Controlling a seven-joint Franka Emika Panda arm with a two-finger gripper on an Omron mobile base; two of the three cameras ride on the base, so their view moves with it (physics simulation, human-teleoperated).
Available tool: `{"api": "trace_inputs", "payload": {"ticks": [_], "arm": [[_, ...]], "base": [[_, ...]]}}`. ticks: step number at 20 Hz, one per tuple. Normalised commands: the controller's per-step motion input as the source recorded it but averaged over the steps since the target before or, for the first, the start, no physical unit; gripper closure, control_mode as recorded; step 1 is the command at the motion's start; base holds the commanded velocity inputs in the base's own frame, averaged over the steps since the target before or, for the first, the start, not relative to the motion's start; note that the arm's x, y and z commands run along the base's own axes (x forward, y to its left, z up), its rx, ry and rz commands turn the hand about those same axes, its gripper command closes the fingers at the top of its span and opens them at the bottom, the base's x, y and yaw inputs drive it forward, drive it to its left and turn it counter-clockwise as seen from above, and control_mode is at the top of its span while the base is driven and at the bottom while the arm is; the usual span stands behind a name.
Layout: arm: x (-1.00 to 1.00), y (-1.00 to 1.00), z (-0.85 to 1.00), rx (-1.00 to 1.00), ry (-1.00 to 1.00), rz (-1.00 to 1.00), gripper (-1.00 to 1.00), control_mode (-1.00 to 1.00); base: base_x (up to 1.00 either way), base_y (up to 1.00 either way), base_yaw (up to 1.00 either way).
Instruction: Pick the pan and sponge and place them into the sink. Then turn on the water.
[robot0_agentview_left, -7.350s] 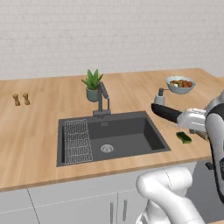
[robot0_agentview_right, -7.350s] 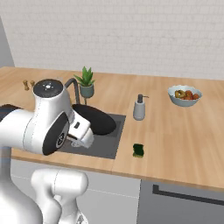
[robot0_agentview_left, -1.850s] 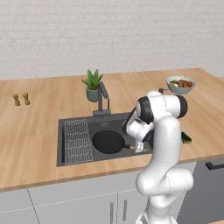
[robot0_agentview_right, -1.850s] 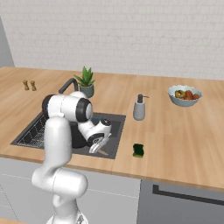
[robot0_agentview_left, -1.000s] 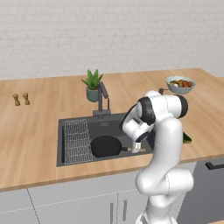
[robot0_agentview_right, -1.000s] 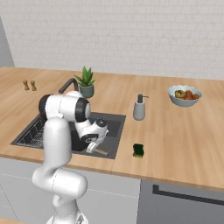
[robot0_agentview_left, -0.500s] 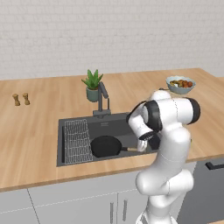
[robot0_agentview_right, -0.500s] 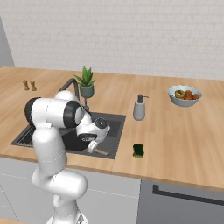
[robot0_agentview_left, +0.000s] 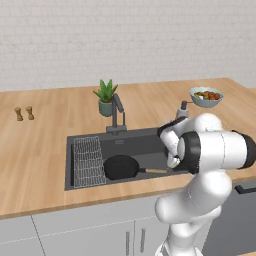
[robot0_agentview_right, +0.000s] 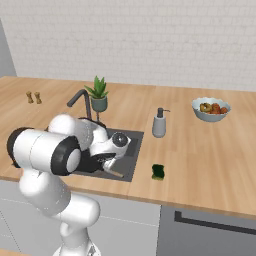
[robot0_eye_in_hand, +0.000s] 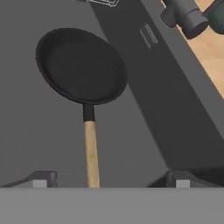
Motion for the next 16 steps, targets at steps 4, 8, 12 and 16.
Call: {"api": "trace_inputs", "payload": {"ticks": [4,8,12,16], "arm": [[-0.02,-0.24,1.00,0.00,0.00,0.00,-1.00,-1.00],[-0.11,-0.20,1.00,0.00,0.02,-0.01,-1.00,-1.00],[-0.42,-0.15,0.94,0.00,0.00,-0.16,-1.00,-1.00],[-0.67,-0.16,0.49,0.00,0.00,-0.39,-1.00,-1.00]], "base": [[0.00,0.00,0.00],[0.00,0.00,0.00],[0.00,0.00,0.00],[0.00,0.00,0.00]]}}
